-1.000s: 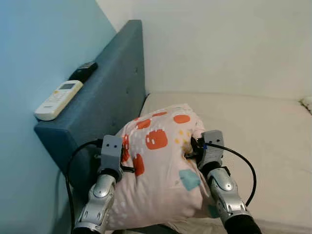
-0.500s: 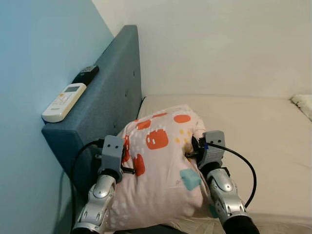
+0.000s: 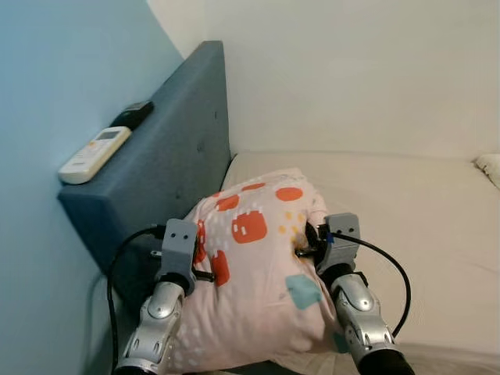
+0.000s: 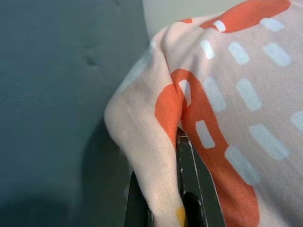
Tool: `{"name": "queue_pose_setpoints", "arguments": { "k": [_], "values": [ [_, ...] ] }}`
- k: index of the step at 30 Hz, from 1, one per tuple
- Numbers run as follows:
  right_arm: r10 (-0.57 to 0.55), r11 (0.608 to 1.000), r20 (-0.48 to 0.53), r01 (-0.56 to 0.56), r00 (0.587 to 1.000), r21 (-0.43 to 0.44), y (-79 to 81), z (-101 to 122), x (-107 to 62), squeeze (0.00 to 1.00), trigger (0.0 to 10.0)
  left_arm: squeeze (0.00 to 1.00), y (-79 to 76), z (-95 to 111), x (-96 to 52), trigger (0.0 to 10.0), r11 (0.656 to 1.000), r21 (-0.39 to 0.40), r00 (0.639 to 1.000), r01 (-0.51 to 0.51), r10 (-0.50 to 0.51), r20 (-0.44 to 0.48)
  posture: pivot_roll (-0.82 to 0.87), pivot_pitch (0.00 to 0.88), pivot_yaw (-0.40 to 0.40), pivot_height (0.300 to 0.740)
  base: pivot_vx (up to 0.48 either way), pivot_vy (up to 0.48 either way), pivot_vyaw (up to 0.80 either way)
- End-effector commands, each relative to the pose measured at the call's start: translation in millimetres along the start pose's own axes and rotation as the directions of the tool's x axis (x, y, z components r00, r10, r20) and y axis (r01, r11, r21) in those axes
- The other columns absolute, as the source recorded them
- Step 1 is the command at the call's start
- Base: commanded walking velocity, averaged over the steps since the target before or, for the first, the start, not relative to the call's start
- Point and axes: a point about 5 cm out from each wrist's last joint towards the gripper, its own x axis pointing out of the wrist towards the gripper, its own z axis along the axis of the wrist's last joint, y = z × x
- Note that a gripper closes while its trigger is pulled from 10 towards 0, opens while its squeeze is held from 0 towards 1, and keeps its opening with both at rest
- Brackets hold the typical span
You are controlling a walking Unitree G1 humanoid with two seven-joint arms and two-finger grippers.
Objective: Clean up the room
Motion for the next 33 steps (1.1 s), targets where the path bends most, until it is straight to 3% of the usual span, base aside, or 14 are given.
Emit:
{"name": "queue_pose_setpoints", "arguments": {
  "k": [1,7,24,30,33],
  "values": [
    [0.015,1.0,0.055,-0.015,0.998,0.002,5.0,10,4.1,0.0,10.0,0.0,-1.8,7,2.2,10.0,1.0,-0.004,1.0,0.001,-0.001,0.016,-0.01,0.091,0.003,0.74,0.0,0.0,0.0],
    [0.013,1.0,0.054,-0.013,0.998,0.0,3.7,11,4.7,0.0,10.0,0.0,1.2,4,4.1,10.0,0.999,0.023,0.999,-0.043,0.043,-0.013,0.0,0.094,0.003,0.74,0.0,0.0,0.0],
    [0.032,0.999,0.046,-0.032,0.998,-0.017,7.6,14,8.6,0.0,10.0,0.0,4.4,3,4.0,10.0,0.998,0.05,0.999,-0.033,0.033,-0.005,-0.01,0.093,-0.007,0.74,0.0,0.0,0.0],
    [0.036,0.999,0.049,-0.036,0.998,-0.017,8.0,15,8.8,0.0,10.0,0.0,8.3,-1,5.2,10.0,0.998,0.022,0.997,-0.062,0.063,-0.044,-0.02,0.094,-0.008,0.74,0.0,0.0,0.0],
    [0.037,0.999,0.05,-0.036,0.998,-0.017,7.9,15,8.5,0.0,10.0,0.0,10.9,-2,6.1,10.0,0.997,0.044,0.996,-0.069,0.071,-0.054,-0.02,0.091,-0.007,0.74,0.0,-0.48,0.0]
  ]
}}
